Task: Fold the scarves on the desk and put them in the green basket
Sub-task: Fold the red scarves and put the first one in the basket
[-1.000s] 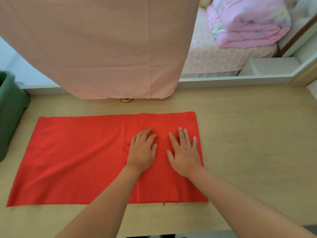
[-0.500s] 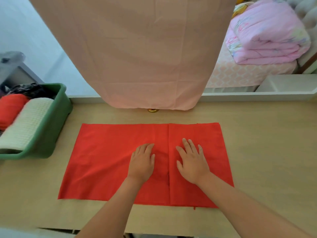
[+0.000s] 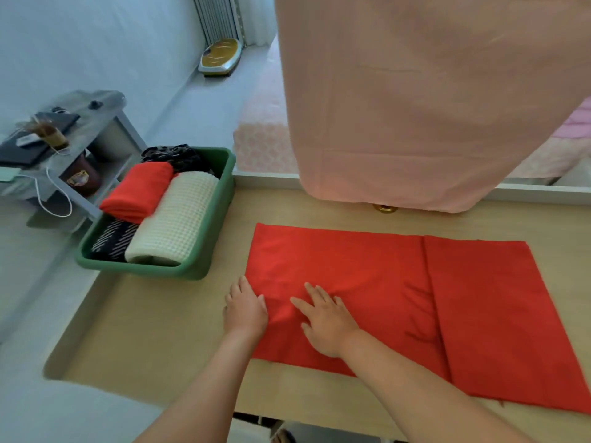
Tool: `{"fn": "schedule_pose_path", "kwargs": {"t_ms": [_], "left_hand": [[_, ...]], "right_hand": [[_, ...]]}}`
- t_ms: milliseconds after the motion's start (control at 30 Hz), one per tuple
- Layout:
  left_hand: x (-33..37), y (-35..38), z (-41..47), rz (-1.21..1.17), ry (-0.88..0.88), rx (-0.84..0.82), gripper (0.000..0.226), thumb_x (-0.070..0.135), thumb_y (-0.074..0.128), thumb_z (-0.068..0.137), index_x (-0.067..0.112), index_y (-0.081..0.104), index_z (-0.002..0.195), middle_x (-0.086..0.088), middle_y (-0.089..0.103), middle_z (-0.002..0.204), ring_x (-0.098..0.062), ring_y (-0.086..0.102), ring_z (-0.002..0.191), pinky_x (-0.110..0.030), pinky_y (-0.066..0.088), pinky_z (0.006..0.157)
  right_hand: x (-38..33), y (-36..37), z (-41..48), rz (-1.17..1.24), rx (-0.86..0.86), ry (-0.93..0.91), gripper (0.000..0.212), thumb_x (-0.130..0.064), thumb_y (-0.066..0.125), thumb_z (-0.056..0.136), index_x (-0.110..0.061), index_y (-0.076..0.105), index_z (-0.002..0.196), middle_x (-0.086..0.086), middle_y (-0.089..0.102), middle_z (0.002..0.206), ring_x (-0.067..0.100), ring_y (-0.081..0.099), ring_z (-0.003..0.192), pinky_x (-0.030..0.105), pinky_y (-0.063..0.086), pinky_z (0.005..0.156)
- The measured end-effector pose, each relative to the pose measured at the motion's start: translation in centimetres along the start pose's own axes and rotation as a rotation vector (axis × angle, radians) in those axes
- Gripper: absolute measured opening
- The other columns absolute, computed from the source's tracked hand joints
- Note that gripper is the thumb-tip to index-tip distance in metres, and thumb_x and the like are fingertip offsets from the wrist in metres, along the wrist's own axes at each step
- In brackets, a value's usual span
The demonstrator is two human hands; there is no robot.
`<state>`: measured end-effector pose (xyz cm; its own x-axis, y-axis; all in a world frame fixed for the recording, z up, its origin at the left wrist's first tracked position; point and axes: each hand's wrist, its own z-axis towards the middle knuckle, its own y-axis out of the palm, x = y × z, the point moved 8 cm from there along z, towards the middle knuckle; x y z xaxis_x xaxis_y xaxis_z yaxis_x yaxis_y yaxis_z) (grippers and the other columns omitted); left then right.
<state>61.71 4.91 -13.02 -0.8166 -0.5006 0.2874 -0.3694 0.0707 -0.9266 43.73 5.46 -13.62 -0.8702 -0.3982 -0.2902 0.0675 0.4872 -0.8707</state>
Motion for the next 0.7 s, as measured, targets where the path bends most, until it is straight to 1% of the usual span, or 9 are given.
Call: {"fn": "schedule_pose_path", "kwargs": {"t_ms": [100, 200, 333, 367, 433, 500, 567, 633, 700], "left_hand": [[-1.9, -0.5, 2.1, -0.117, -0.091, -0.028, 0.045, 0.03, 0.058, 0.094, 0.005, 0.048, 0.13, -0.016, 0.051, 0.133, -0.034, 0.046, 0.126, -0.041, 0.042, 0.099], [-2.3, 0.3, 3.5, -0.229, -0.161, -0.175, 0.044, 0.032, 0.063, 0.089, 0.008, 0.053, 0.124, -0.015, 0.061, 0.126, -0.033, 0.057, 0.117, -0.037, 0.046, 0.093], [1.8, 0.7, 2.9, -0.412, -0.025, -0.324, 0.023, 0.025, 0.059, 0.086, 0.015, 0.059, 0.107, -0.008, 0.068, 0.107, -0.028, 0.064, 0.097, -0.033, 0.047, 0.078], [3.6, 0.6, 2.4, -0.48, 0.039, -0.348, 0.015, 0.022, 0.058, 0.085, 0.017, 0.057, 0.099, -0.006, 0.068, 0.1, -0.025, 0.064, 0.089, -0.035, 0.049, 0.076], [7.4, -0.1, 1.0, -0.588, 0.155, -0.384, 0.006, 0.016, 0.057, 0.084, 0.018, 0.054, 0.089, -0.002, 0.065, 0.087, -0.02, 0.062, 0.077, -0.037, 0.051, 0.076], [11.3, -0.8, -0.7, -0.639, 0.271, -0.431, 0.007, 0.012, 0.056, 0.086, 0.018, 0.054, 0.088, 0.002, 0.062, 0.08, -0.015, 0.059, 0.073, -0.028, 0.051, 0.073], [15.4, -0.8, -2.8, -0.65, 0.406, -0.509, 0.015, 0.018, 0.057, 0.085, 0.018, 0.059, 0.101, 0.004, 0.065, 0.089, -0.01, 0.062, 0.081, -0.017, 0.049, 0.073], [19.3, -0.3, -5.3, -0.652, 0.524, -0.61, 0.036, 0.027, 0.058, 0.082, 0.023, 0.058, 0.118, 0.005, 0.067, 0.108, -0.01, 0.063, 0.1, -0.025, 0.05, 0.09], [22.7, 0.4, -8.4, -0.664, 0.612, -0.744, 0.037, 0.02, 0.061, 0.084, 0.025, 0.053, 0.12, 0.006, 0.065, 0.11, -0.004, 0.06, 0.099, -0.022, 0.048, 0.089]], "right_hand": [[-1.3, 0.8, 0.8, -0.06, 0.006, 0.066, 0.063, -0.034, 0.046, 0.096, -0.042, 0.021, 0.153, 0.008, 0.005, 0.165, 0.029, 0.005, 0.151, 0.053, 0.016, 0.117], [-1.6, 0.4, 1.0, -0.033, 0.043, 0.091, 0.061, -0.036, 0.049, 0.093, -0.04, 0.03, 0.15, 0.009, 0.018, 0.161, 0.028, 0.016, 0.147, 0.048, 0.025, 0.115], [0.3, -2.2, 0.9, 0.395, 0.219, 0.181, 0.049, -0.028, 0.056, 0.093, -0.03, 0.05, 0.142, 0.002, 0.052, 0.134, 0.02, 0.049, 0.125, 0.034, 0.038, 0.108], [1.3, -3.2, 0.6, 0.566, 0.279, 0.238, 0.044, -0.024, 0.057, 0.094, -0.026, 0.055, 0.138, -0.002, 0.059, 0.119, 0.017, 0.057, 0.112, 0.03, 0.042, 0.101], [3.5, -5.0, -0.4, 0.887, 0.364, 0.359, 0.035, -0.02, 0.055, 0.097, -0.021, 0.059, 0.132, -0.008, 0.063, 0.096, 0.015, 0.062, 0.08, 0.021, 0.05, 0.072], [5.7, -6.2, -1.8, 1.085, 0.386, 0.431, 0.03, -0.024, 0.053, 0.099, -0.023, 0.057, 0.129, -0.003, 0.067, 0.094, 0.017, 0.059, 0.061, 0.019, 0.042, 0.046], [7.9, -7.4, -3.5, 1.179, 0.401, 0.447, 0.029, -0.033, 0.053, 0.099, -0.03, 0.056, 0.128, 0.0, 0.069, 0.101, 0.017, 0.06, 0.062, 0.022, 0.039, 0.043], [10.2, -8.5, -5.3, 1.203, 0.427, 0.448, 0.028, -0.041, 0.055, 0.097, -0.035, 0.059, 0.124, -0.005, 0.069, 0.107, 0.014, 0.064, 0.076, 0.025, 0.044, 0.051], [12.7, -9.3, -7.3, 1.184, 0.494, 0.461, 0.026, -0.039, 0.058, 0.096, -0.032, 0.063, 0.121, -0.01, 0.069, 0.107, 0.007, 0.065, 0.087, 0.025, 0.048, 0.062]]}}
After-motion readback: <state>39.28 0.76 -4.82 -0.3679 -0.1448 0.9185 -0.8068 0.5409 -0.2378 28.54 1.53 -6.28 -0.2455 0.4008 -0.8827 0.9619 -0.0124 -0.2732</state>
